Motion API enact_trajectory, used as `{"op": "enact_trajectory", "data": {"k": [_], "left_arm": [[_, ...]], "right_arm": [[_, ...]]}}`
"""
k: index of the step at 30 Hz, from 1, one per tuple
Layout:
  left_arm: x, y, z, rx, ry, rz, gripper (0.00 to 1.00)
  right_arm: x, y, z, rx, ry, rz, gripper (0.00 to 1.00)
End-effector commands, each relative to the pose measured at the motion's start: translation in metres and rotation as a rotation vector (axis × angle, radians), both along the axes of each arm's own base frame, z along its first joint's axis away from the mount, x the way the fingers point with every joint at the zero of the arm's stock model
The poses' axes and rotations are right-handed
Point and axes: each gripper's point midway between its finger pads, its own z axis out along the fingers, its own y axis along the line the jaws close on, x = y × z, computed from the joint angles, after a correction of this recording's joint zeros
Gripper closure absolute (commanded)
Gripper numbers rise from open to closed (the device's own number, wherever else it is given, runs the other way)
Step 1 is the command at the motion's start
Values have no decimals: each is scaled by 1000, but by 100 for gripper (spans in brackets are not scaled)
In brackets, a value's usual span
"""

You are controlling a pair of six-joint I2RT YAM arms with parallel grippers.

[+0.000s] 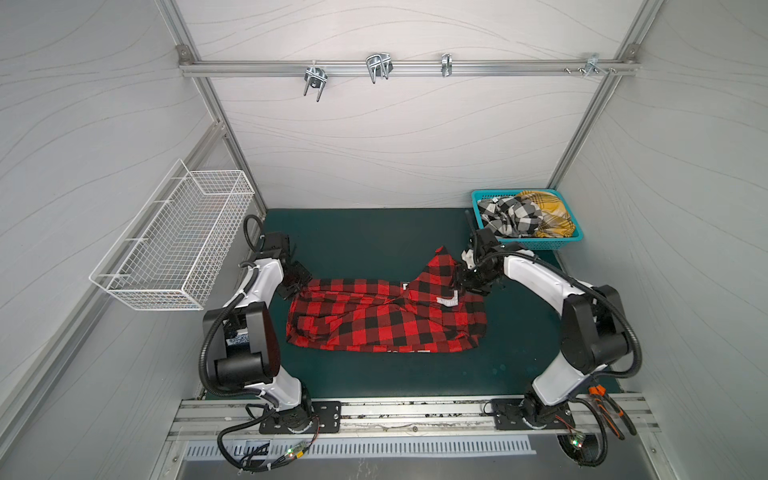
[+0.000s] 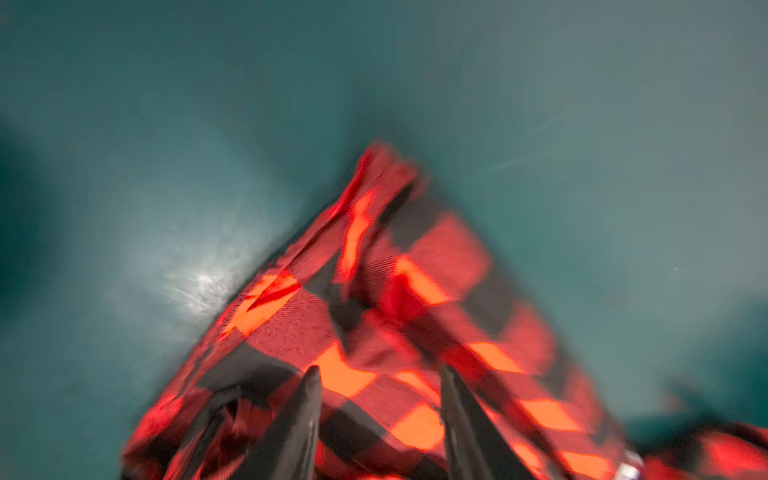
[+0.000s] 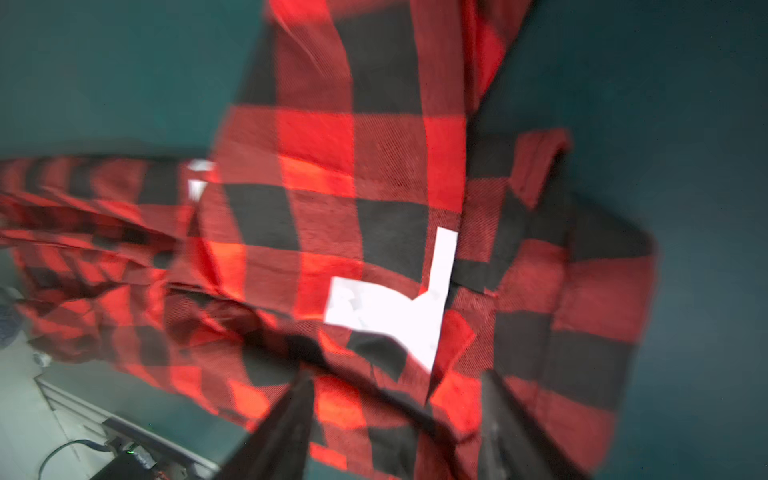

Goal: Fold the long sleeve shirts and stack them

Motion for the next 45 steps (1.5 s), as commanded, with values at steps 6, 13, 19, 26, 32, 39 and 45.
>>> {"op": "enact_trajectory", "data": {"k": [6,13,19,26,32,39,45], "left_arm": [[32,-38,13,-11,-1,-111,77],[17,-45,-45,-26,158,-138,92],[-14,-44,-70,-16,254,-149,95],[-30,-42,-84,-3,298,-156,98],[-31,-41,-90,0,315,-163,99],[-32,-41,-84,7,292,-164,98],[-30,-45,-67,24,240,-173,92]], "right_arm": [[53,-15,25,-25,23,-77,26],[110,-14,-5,-115,72,-78,26],[142,16,-26,-38,29,17,29],[159,43,-54,27,58,112,33],[160,60,-62,63,69,152,60],[140,74,-7,138,-2,176,100],[80,85,37,198,-64,172,100]]}}
